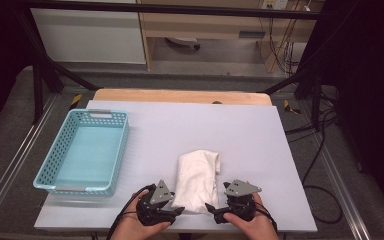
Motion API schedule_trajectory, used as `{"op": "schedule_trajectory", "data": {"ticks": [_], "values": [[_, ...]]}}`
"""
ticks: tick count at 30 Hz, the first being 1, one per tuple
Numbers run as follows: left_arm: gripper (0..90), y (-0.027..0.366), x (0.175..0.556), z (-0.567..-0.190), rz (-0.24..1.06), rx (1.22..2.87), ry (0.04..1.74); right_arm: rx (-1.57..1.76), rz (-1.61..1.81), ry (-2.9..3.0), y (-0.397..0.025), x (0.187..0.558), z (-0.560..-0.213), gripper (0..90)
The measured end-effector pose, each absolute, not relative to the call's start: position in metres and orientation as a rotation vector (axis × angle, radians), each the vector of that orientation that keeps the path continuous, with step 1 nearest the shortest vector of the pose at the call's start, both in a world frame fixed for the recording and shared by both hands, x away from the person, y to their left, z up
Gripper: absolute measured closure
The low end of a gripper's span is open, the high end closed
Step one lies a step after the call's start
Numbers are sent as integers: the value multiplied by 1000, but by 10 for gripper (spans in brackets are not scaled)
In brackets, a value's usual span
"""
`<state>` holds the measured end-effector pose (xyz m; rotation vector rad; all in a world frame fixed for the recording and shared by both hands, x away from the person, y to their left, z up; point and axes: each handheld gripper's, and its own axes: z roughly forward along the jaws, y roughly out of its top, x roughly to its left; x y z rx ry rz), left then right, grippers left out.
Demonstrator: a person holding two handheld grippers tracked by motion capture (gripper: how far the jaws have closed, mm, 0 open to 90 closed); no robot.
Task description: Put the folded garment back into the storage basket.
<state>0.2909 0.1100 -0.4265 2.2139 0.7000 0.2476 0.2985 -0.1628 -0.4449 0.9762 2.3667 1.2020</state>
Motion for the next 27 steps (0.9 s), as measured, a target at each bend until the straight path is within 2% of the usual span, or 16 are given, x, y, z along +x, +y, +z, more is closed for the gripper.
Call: {"op": "schedule_trajectory", "data": {"ticks": [9, 20, 27], "values": [[329, 112, 290, -419, 286, 2133, 681, 976, 1204, 2382, -160, 297, -445, 102], [319, 128, 298, -411, 395, 2024, 768, 938, 1159, 2458, -147, 295, -453, 118], [317, 138, 305, -411, 419, 2009, 819, 930, 1061, 2504, -140, 292, -460, 131]]}}
